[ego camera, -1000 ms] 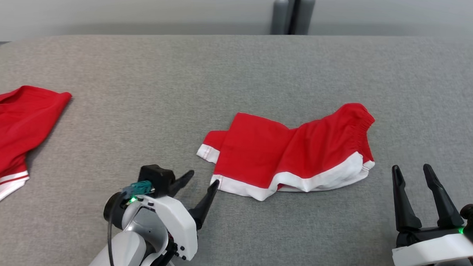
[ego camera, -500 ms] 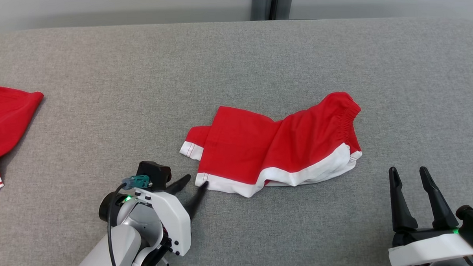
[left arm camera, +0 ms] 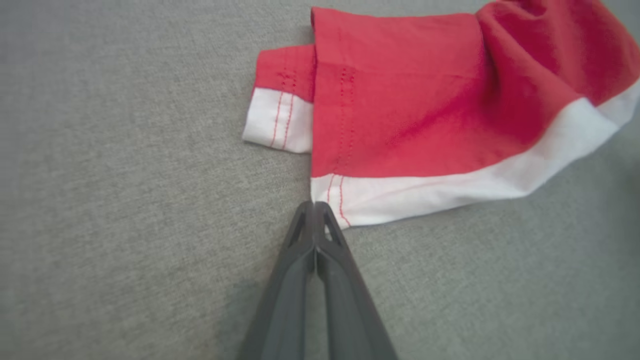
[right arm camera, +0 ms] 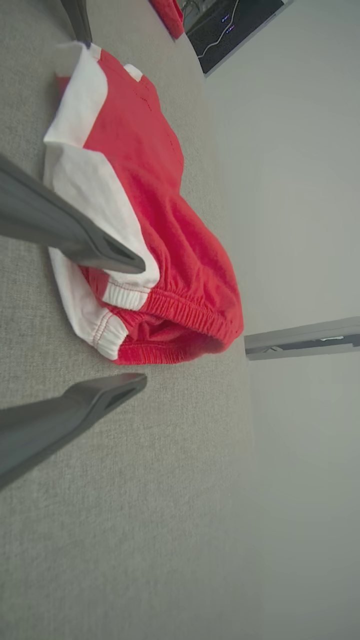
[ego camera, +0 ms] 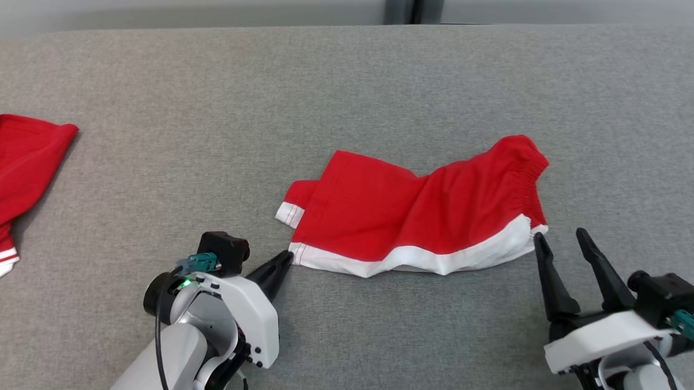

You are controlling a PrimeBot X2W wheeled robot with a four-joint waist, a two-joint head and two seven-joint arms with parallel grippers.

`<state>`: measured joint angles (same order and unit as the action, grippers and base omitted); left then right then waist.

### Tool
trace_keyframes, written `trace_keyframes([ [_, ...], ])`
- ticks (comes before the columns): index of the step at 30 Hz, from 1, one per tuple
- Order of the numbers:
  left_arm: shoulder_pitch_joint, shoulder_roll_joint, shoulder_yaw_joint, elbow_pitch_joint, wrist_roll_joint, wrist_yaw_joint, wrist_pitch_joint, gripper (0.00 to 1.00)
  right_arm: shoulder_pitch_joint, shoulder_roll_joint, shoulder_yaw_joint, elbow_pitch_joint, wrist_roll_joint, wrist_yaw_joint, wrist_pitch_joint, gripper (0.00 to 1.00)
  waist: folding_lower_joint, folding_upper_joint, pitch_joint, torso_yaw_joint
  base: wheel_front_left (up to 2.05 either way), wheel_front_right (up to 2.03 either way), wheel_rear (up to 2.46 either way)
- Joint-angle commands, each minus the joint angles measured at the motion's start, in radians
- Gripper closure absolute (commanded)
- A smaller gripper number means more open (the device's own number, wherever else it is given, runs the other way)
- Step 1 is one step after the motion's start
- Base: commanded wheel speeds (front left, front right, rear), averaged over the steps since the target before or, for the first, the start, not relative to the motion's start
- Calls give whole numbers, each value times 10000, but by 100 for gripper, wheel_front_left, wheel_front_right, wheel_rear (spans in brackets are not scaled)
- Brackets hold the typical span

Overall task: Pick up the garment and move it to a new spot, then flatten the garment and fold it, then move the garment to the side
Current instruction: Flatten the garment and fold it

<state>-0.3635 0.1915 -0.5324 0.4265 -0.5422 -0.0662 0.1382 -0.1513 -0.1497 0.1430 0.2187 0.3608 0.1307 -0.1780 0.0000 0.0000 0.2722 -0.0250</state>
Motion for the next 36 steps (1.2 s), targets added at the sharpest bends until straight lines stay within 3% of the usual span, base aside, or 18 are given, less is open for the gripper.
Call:
trace_keyframes([
  [1,-219,36,20,48,67,8,-76,100,-229,-89,128,205,47,3,-105,0,0,0,36,107,0,0,0],
  [15,-394,-149,-115,373,64,15,-494,100,-1073,-438,1362,1642,630,3,-273,0,0,0,156,560,0,0,0],
  [16,-395,-154,-119,387,62,16,-532,100,-1116,-462,1392,1704,665,3,-290,8,0,0,161,571,0,0,0],
  [17,-392,-159,-127,408,60,16,-557,100,-1139,-476,1443,1750,734,3,-295,52,0,0,165,582,0,0,0],
  [18,-383,-162,-127,421,56,22,-601,100,-1165,-499,1480,1800,780,3,-321,66,0,0,164,589,0,0,0],
  [19,-382,-168,-121,430,58,41,-635,100,-1208,-536,1507,1845,827,3,-357,99,0,0,159,596,0,0,0],
  [26,-367,-42,5,243,172,157,-1309,100,-1192,-735,1400,1578,918,3,-594,100,0,0,81,587,0,0,0],
  [36,-828,258,461,-1822,657,635,-2807,100,-1577,-1122,762,-452,608,4,-480,100,0,0,-301,562,0,0,0],
])
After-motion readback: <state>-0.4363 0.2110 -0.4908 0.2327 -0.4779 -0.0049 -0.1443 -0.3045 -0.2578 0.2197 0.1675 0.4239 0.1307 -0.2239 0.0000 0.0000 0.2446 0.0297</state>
